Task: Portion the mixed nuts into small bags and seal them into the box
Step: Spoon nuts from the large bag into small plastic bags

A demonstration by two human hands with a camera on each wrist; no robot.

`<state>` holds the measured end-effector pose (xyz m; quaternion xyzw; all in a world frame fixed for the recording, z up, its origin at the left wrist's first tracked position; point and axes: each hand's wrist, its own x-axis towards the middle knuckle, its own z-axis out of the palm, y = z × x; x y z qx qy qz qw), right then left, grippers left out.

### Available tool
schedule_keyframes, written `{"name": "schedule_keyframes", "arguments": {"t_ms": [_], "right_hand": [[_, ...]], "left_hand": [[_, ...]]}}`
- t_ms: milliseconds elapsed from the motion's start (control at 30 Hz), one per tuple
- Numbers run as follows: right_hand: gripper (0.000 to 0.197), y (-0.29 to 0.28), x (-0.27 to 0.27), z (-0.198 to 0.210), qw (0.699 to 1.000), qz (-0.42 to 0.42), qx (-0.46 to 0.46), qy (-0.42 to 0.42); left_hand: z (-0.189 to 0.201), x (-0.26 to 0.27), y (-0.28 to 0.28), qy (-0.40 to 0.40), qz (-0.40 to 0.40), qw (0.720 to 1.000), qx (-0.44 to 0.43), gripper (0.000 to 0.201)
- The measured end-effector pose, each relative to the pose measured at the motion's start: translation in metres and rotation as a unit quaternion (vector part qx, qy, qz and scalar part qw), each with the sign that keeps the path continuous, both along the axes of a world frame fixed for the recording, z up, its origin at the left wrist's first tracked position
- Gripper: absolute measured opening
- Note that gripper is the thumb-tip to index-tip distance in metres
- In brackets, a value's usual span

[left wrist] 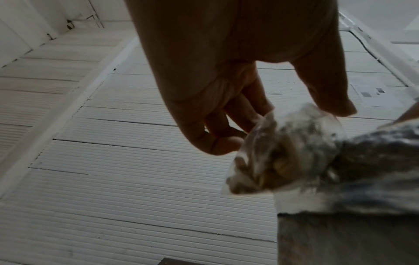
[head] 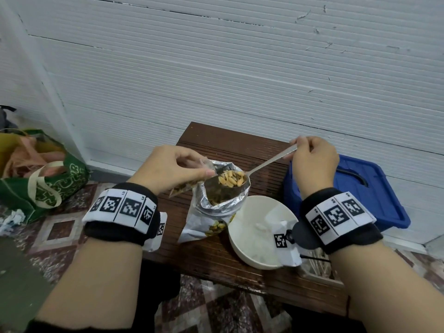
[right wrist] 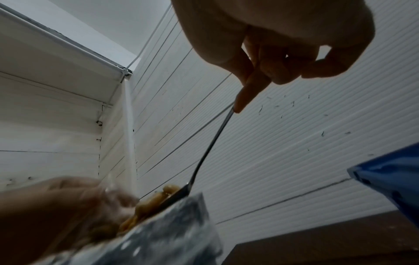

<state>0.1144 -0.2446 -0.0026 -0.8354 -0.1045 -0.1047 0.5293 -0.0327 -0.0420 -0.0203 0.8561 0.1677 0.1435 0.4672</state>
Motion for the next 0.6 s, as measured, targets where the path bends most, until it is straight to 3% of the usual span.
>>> {"name": "schedule_keyframes", "arguments": {"t_ms": [200,600], "right_hand": [[0.027,0.001,0.004,0.013,1.000,0.005,0.020,-0.003],[0.026,0.016,-0.004,0.017,0.999,0.038,-0.012,0.002]], "left_hand": [[0.000,0.005,-0.010,-0.011,-0.018,1.000,-0.010,0.036],[-0.003,0.013,-0.018,0.013,-0.031,0.998,0.054,0.043]]}}
